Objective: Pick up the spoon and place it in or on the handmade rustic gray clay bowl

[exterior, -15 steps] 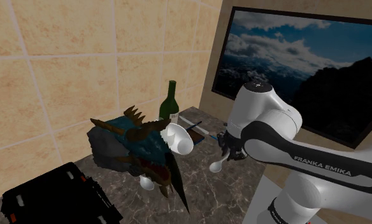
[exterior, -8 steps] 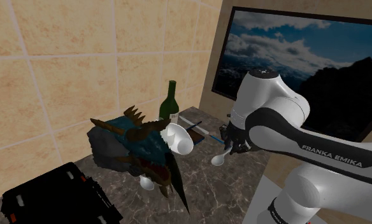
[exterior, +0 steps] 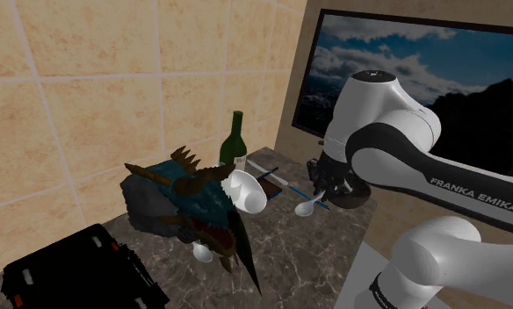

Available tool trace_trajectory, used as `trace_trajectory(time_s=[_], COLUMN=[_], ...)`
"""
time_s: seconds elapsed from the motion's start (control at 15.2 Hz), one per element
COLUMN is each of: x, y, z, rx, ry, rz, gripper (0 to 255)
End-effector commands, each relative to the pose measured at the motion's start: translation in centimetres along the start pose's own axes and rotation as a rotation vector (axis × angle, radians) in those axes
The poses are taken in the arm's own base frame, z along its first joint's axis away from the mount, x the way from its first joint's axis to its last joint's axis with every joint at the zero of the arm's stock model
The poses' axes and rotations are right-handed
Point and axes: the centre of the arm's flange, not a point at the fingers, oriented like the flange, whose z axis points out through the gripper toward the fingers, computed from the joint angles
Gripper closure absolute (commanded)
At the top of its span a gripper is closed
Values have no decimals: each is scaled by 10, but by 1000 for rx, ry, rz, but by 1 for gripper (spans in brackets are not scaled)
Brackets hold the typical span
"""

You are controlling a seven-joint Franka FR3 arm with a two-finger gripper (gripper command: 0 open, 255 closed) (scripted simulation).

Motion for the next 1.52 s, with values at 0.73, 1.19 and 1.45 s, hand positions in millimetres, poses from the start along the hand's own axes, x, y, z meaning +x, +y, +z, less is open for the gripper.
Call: trace_trajectory(time_s=[0.73, 1.19, 1.45], x=[142, 232, 282], y=[-21, -34, -41], z=[20, 37, 47], rx=[0, 0, 0], ry=[0, 0, 0], rz=[0, 0, 0], gripper=[255, 255, 255])
